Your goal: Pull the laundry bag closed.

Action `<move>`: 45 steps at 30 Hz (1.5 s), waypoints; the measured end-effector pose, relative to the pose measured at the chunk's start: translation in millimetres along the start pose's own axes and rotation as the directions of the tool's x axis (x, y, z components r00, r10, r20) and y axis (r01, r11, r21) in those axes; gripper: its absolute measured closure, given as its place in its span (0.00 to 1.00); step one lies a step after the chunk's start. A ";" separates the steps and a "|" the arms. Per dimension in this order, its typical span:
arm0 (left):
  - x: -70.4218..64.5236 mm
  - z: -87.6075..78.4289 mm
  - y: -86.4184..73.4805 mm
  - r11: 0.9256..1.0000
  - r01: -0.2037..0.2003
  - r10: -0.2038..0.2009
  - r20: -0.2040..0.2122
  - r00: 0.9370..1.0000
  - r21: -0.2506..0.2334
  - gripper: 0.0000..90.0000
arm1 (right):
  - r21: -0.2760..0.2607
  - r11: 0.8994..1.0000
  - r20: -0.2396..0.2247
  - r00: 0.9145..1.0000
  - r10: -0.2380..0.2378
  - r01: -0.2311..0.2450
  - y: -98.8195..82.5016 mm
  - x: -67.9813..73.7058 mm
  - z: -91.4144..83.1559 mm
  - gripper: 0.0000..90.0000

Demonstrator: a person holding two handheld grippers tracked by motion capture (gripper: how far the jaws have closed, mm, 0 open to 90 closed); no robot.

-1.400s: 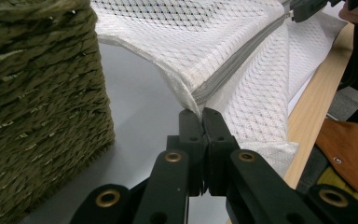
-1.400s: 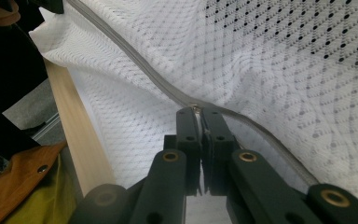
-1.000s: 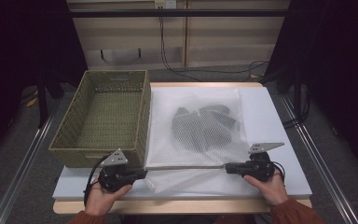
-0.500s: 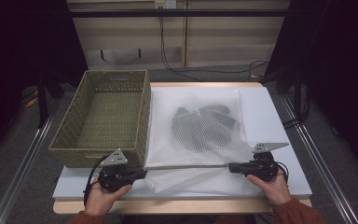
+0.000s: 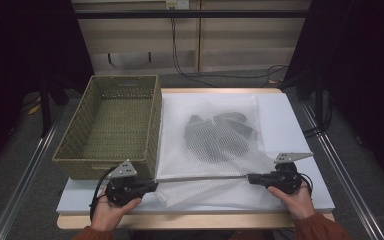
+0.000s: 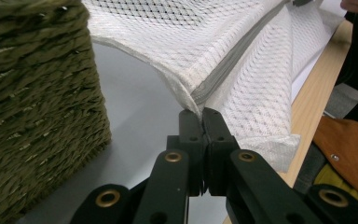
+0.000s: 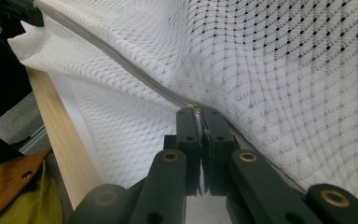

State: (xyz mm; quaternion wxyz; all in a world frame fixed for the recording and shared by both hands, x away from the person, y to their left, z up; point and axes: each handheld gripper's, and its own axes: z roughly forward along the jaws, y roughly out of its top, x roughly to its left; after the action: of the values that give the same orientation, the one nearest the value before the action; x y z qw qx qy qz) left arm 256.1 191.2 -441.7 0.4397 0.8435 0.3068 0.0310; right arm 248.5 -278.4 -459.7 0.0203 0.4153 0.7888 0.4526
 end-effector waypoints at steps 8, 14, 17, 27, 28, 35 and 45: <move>0.7 0.1 -0.1 1.000 0.007 -0.007 0.006 1.000 0.001 0.98 | -0.006 1.000 0.013 1.000 0.010 -0.010 -1.7 -2.8 -5.1 0.97; 1.0 0.0 -0.1 1.000 0.008 -0.008 0.006 1.000 -0.001 0.98 | -0.014 1.000 0.017 1.000 0.011 -0.011 -1.5 -3.9 -6.2 0.97; 1.1 0.0 0.2 1.000 0.011 -0.011 0.007 1.000 -0.003 0.98 | -0.019 1.000 0.017 1.000 0.011 -0.011 -1.1 -4.5 -7.5 0.97; 2.2 -0.2 0.0 1.000 0.014 -0.014 0.009 1.000 -0.005 0.98 | -0.023 1.000 0.022 1.000 0.018 -0.018 -2.1 -5.9 -10.7 0.97; 2.2 -0.1 0.1 1.000 0.014 -0.014 0.010 1.000 -0.004 0.98 | -0.025 1.000 0.022 1.000 0.015 -0.015 -2.5 -6.5 -11.5 0.97; 1.5 0.6 0.0 1.000 0.013 -0.013 0.004 1.000 0.000 0.98 | -0.027 0.999 0.031 0.999 0.028 -0.027 -5.4 -8.1 -15.1 0.97; 1.5 1.0 -0.1 1.000 0.020 -0.020 0.003 1.000 0.000 0.98 | -0.030 0.999 0.047 0.999 0.027 -0.025 -6.6 -9.6 -17.0 0.97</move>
State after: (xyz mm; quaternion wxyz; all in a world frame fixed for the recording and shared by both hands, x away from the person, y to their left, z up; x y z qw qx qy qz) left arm 257.5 191.4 -442.7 0.4403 0.8405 0.3147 0.0255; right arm 243.6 -298.2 -457.8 0.0390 0.4358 0.7759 0.4544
